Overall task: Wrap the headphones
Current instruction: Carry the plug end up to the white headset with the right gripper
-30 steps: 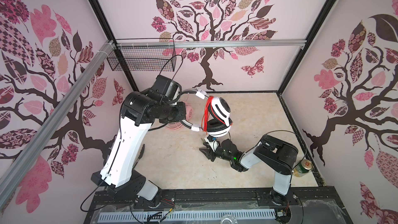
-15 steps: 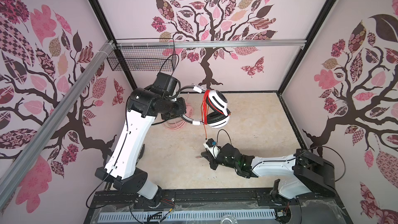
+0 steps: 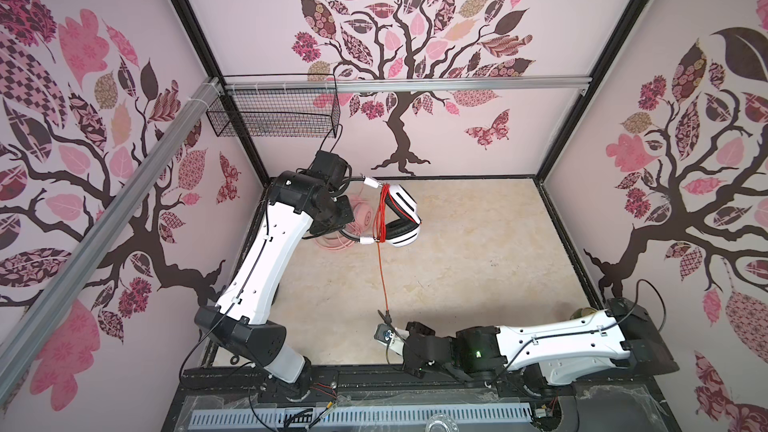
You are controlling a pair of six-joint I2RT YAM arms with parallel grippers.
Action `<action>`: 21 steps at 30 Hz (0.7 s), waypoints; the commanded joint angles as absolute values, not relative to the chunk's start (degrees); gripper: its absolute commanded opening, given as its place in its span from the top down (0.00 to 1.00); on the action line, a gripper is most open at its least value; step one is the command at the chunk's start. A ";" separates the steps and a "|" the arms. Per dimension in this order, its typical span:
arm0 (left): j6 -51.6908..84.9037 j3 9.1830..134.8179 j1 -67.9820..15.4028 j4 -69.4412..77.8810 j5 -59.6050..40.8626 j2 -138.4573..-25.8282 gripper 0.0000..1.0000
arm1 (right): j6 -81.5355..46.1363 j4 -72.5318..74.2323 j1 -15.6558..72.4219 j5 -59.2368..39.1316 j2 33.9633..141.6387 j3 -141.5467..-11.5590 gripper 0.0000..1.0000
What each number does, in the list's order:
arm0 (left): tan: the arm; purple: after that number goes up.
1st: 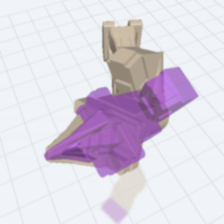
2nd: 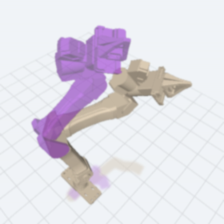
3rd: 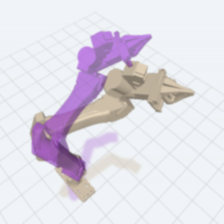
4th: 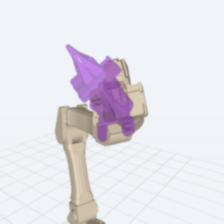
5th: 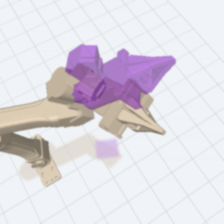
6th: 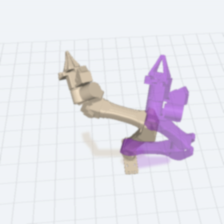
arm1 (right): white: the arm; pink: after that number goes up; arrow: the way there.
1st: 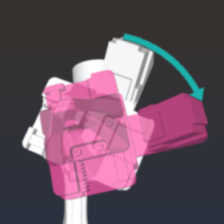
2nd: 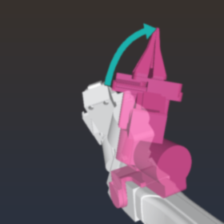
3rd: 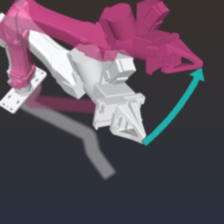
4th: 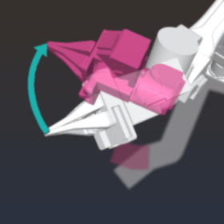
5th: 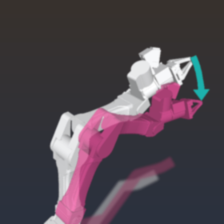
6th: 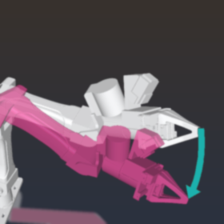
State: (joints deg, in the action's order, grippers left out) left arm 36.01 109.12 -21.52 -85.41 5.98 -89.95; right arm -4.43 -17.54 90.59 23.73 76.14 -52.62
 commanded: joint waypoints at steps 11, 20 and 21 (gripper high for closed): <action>35.91 95.93 -23.17 -81.98 12.99 -83.73 1.00 | 5.99 -36.74 91.14 47.46 66.60 -63.44 1.00; 34.18 85.46 -33.20 -79.42 11.36 -79.40 1.00 | 16.19 -29.12 80.06 40.51 60.97 -60.06 1.00; 33.57 83.91 -34.36 -77.84 10.36 -78.62 1.00 | 16.66 -27.45 77.36 37.38 59.98 -58.74 1.00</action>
